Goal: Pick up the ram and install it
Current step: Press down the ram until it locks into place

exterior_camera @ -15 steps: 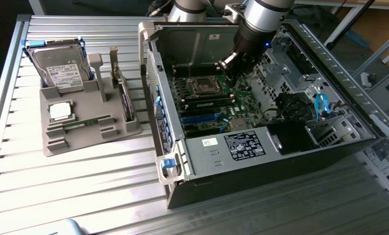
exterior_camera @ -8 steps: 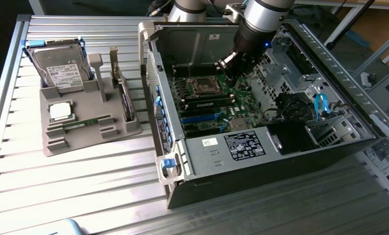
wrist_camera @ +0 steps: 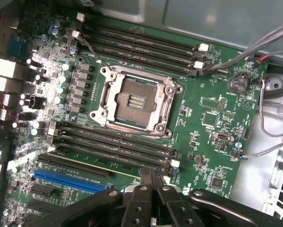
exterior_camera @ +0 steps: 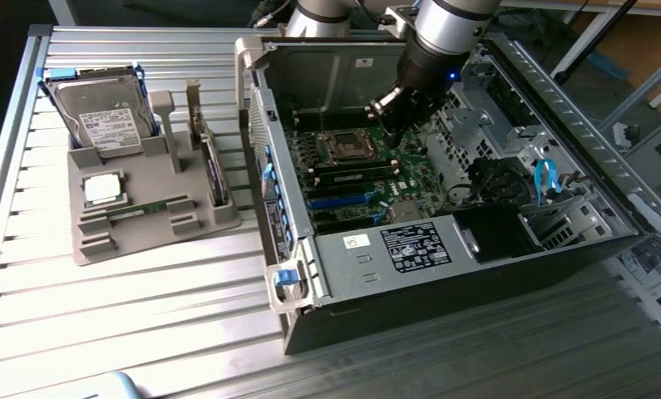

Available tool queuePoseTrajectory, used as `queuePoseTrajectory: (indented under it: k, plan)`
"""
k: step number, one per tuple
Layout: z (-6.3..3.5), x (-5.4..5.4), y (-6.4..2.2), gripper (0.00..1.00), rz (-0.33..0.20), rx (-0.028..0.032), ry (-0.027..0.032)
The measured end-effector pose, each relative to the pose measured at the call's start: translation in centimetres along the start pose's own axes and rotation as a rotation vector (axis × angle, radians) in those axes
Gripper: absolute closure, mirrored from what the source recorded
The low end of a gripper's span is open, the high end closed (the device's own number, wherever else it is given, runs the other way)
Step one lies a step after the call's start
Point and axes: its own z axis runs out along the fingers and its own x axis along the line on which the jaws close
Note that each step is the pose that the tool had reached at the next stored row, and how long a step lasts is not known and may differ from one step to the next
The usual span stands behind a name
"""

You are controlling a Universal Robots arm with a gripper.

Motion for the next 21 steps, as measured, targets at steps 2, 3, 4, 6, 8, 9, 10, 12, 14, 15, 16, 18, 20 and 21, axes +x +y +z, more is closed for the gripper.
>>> queuePoseTrajectory:
  k: [2,3,4,6,8,9,10,12,14,15,16,18,20,21]
  plan:
    - [0.0,0.0,0.0,0.89,0.009,-0.0002,0.0]
    - [0.0,0.0,0.0,0.89,0.013,-0.0003,-0.0001]
    - [0.0,0.0,0.0,0.89,0.019,-0.0004,-0.0001]
    - [0.0,0.0,0.0,0.89,0.027,-0.0006,-0.0002]
    - [0.0,0.0,0.0,0.89,0.037,-0.0008,-0.0003]
    - [0.0,0.0,0.0,0.89,0.041,-0.0009,-0.0003]
    - [0.0,0.0,0.0,0.89,0.046,-0.001,-0.0004]
    - [0.0,0.0,0.0,0.89,0.054,-0.0011,-0.0004]
    - [0.0,0.0,0.0,0.89,0.063,-0.0013,-0.0005]
    - [0.0,0.0,0.0,0.89,0.067,-0.0014,-0.0005]
    - [0.0,0.0,0.0,0.89,0.072,-0.0015,-0.0006]
    - [0.0,0.0,0.0,0.89,0.082,-0.0017,-0.0006]
    - [0.0,0.0,0.0,0.89,0.091,-0.0019,-0.0007]
    - [0.0,0.0,0.0,0.89,0.096,-0.002,-0.0008]
